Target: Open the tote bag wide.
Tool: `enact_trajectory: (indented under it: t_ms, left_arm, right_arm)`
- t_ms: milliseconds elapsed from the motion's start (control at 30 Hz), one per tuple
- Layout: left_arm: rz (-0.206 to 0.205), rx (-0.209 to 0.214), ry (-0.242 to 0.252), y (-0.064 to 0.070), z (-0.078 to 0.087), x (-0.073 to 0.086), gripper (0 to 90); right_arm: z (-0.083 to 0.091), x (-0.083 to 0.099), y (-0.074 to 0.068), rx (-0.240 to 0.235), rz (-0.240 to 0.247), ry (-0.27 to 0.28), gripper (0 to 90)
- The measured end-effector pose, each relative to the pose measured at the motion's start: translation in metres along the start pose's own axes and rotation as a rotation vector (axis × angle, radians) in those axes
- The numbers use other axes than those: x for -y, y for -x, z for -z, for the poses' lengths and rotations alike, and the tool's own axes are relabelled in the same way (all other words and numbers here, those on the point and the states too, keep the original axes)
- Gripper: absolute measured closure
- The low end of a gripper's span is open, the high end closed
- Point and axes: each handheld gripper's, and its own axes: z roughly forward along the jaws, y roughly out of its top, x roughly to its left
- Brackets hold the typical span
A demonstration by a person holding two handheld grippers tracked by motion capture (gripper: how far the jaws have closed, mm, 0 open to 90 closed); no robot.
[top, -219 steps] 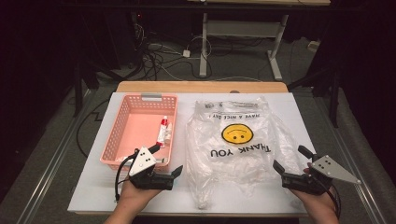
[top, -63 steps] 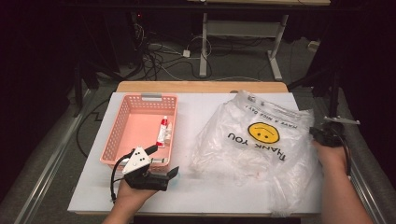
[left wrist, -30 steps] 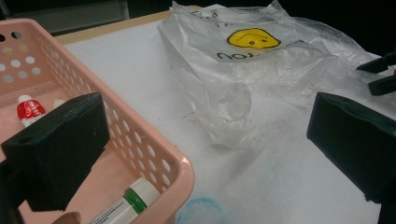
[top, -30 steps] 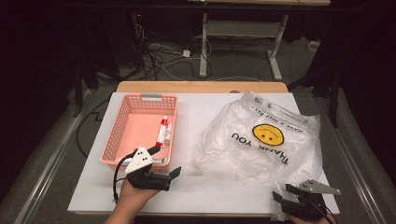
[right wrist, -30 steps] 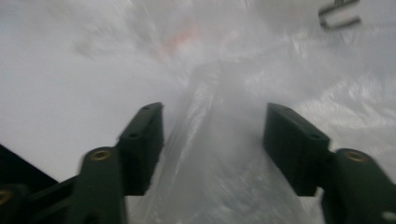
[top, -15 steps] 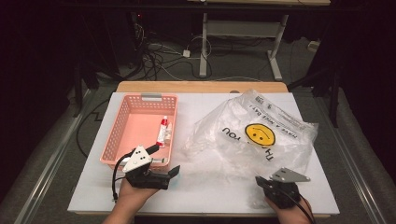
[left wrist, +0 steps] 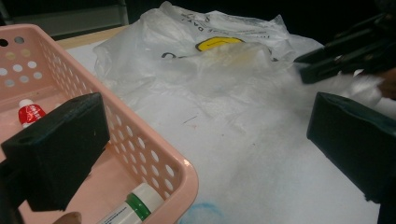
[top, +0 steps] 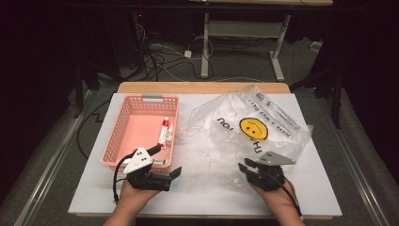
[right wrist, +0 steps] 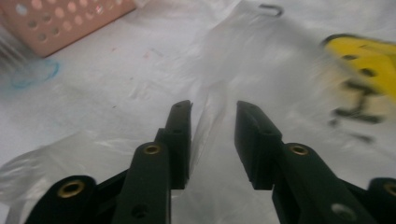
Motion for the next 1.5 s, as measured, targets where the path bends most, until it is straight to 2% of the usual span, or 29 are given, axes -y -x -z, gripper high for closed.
enact_trajectory:
  t_ms: [33, 67, 167, 233, 300, 367, 400, 433, 467, 500, 567, 600, 633, 667, 700, 733, 767, 1000, 1100, 1167, 1300, 1367, 1400, 1500]
  left_arm:
    - [-0.001, 0.001, -0.002, 0.001, 0.0, 0.0, 0.0]
    - [-0.001, 0.001, -0.002, 0.001, 0.0, 0.0, 0.0]
    - [-0.006, 0.003, -0.002, 0.004, 0.0, 0.0, 0.0]
    - [-0.005, 0.002, -0.002, 0.004, 0.0, 0.0, 0.0]
    - [-0.002, 0.001, 0.0, 0.003, 0.0, 0.0, 0.0]
    - [-0.004, 0.0, -0.004, 0.002, -0.001, 0.0, 0.0]
    - [-0.002, -0.001, -0.005, 0.002, -0.001, 0.0, 0.0]
    - [-0.001, -0.001, -0.008, 0.001, -0.002, 0.0, 0.0]
    - [-0.001, -0.001, -0.008, 0.001, -0.002, 0.0, 0.0]
    - [-0.004, 0.0, -0.011, 0.002, -0.003, 0.0, 0.0]
    - [-0.004, 0.001, -0.011, 0.002, -0.002, 0.001, 0.0]
    - [-0.004, 0.001, -0.011, 0.002, -0.002, 0.001, 0.0]
    - [-0.005, 0.002, -0.009, 0.003, -0.002, 0.001, 0.0]
    - [-0.006, 0.003, -0.007, 0.003, -0.001, 0.0, 0.0]
    - [-0.006, 0.003, -0.007, 0.003, -0.001, 0.0, 0.0]
    - [-0.006, 0.002, -0.006, 0.003, -0.001, 0.0, 0.0]
    - [-0.006, 0.003, -0.005, 0.003, -0.001, 0.0, 0.0]
    - [-0.008, 0.002, -0.001, 0.003, 0.001, 0.0, 0.0]
    - [-0.006, 0.002, 0.001, 0.002, 0.001, 0.0, 0.0]
    - [-0.006, 0.004, -0.002, 0.003, 0.0, 0.0, 0.0]
    - [-0.013, 0.008, -0.008, 0.004, -0.001, 0.0, 0.0]
    - [-0.014, 0.008, -0.009, 0.005, -0.002, 0.0, 0.0]
    - [-0.014, 0.009, -0.009, 0.005, -0.002, 0.0, 0.0]
    - [-0.015, 0.011, -0.008, 0.007, -0.002, 0.0, 0.0]
  right_arm:
    - [0.018, 0.002, 0.022, 0.047, -0.033, 0.028, 64.6]
    - [0.023, 0.004, 0.031, 0.057, -0.051, 0.036, 63.7]
    - [0.038, 0.01, 0.069, 0.148, -0.099, 0.035, 63.0]
    - [0.044, 0.014, 0.092, 0.178, -0.155, 0.033, 61.8]
    - [0.05, 0.016, 0.103, 0.177, -0.187, 0.05, 62.3]
    - [0.052, 0.016, 0.103, 0.169, -0.197, 0.057, 64.8]
    - [0.051, 0.017, 0.1, 0.152, -0.185, 0.058, 70.0]
    - [0.047, 0.017, 0.08, 0.132, -0.127, 0.038, 85.3]
    - [0.047, 0.017, 0.08, 0.132, -0.127, 0.038, 85.3]
    - [0.044, 0.017, 0.065, 0.11, -0.091, 0.04, 90.0]
    - [0.04, 0.017, 0.049, 0.08, -0.057, 0.033, 90.0]
    - [0.04, 0.017, 0.049, 0.08, -0.057, 0.033, 90.0]
    - [0.039, 0.017, 0.042, 0.066, -0.05, 0.032, 90.0]
    - [0.036, 0.015, 0.029, 0.044, -0.034, 0.037, 90.0]
    - [0.035, 0.014, 0.022, 0.031, -0.028, 0.037, 90.0]
    - [0.035, 0.014, 0.022, 0.031, -0.028, 0.037, 90.0]
    - [0.029, 0.01, 0.008, 0.011, 0.002, 0.033, 90.0]
    - [0.003, 0.007, -0.03, -0.085, 0.046, 0.007, 90.0]
    - [0.004, 0.008, -0.037, -0.105, 0.056, 0.008, 90.0]
    - [0.013, 0.012, -0.045, -0.127, 0.052, 0.013, 90.0]
    - [0.026, 0.023, -0.054, -0.124, 0.068, 0.012, 90.0]
    - [0.028, 0.025, -0.055, -0.113, 0.076, 0.01, 90.0]
    - [0.032, 0.028, -0.051, -0.087, 0.076, 0.011, 88.5]
    - [0.035, 0.032, -0.041, -0.084, 0.044, 0.009, 82.9]
